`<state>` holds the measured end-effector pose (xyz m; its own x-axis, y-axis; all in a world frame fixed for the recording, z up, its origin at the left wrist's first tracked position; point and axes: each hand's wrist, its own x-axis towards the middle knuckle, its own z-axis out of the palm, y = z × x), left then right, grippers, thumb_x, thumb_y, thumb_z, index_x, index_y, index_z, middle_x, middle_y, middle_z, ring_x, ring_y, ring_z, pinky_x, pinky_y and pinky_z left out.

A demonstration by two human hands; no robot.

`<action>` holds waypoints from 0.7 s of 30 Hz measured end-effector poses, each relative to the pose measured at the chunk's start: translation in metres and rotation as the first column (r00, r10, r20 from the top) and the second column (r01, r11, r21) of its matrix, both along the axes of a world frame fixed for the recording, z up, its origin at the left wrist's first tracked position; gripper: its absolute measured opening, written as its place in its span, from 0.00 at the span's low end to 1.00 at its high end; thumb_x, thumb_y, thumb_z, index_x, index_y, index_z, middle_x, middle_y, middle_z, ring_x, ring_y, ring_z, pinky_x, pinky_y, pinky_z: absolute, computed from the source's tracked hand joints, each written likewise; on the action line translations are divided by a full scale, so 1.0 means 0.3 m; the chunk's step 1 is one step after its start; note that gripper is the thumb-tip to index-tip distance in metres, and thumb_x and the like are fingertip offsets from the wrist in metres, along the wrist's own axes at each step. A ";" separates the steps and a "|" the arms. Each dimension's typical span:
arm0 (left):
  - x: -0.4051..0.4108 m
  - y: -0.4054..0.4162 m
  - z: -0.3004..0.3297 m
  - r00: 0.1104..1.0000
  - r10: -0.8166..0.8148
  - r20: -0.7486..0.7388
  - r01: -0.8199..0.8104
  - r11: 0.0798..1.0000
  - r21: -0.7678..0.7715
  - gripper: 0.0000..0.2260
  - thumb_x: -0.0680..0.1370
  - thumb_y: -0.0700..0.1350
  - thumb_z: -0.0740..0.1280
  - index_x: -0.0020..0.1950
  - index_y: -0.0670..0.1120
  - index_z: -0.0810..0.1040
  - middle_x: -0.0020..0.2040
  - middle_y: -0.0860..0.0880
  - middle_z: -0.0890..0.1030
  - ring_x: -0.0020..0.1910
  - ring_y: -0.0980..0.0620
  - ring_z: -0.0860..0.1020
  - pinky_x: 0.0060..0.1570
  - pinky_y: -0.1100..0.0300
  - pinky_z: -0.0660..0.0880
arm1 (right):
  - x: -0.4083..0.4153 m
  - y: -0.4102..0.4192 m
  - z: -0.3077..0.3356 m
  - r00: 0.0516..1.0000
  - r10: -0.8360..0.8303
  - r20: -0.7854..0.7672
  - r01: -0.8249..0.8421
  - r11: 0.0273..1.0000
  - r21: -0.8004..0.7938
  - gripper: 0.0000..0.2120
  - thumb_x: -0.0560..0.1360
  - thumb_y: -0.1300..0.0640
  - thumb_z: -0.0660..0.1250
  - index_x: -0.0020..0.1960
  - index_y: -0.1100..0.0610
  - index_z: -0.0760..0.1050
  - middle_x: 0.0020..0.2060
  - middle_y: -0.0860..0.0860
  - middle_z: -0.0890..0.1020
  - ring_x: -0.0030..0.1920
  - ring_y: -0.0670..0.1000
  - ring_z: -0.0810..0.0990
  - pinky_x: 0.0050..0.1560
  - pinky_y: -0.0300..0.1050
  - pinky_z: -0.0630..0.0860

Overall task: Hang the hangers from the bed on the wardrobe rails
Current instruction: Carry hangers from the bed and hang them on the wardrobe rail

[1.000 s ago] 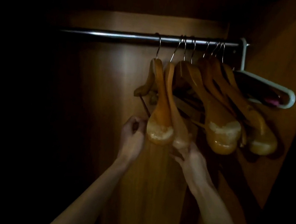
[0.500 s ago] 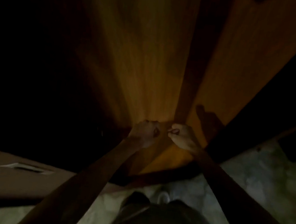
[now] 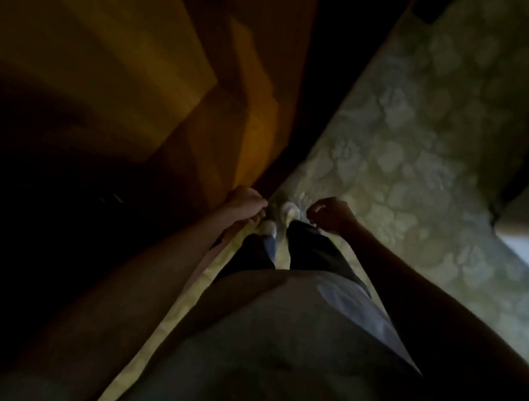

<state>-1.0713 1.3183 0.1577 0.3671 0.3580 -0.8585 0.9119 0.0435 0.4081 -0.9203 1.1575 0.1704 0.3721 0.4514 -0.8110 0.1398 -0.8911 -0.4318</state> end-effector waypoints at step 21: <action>0.118 -0.834 -0.164 0.265 -0.957 -0.115 0.949 0.281 -0.146 0.09 0.80 0.39 0.64 0.40 0.43 0.80 0.34 0.47 0.81 0.28 0.54 0.76 0.25 0.66 0.71 | -0.990 -0.895 -0.138 -0.038 -0.999 -0.004 0.966 -0.036 -0.256 0.11 0.76 0.55 0.65 0.47 0.59 0.85 0.40 0.56 0.86 0.43 0.56 0.85 0.49 0.49 0.81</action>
<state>-1.0358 1.0682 0.1086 0.2893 -0.1905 -0.9381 0.3536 -0.8894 0.2897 -1.2173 0.8891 0.1291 0.2141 -0.3770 -0.9011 -0.9766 -0.1019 -0.1894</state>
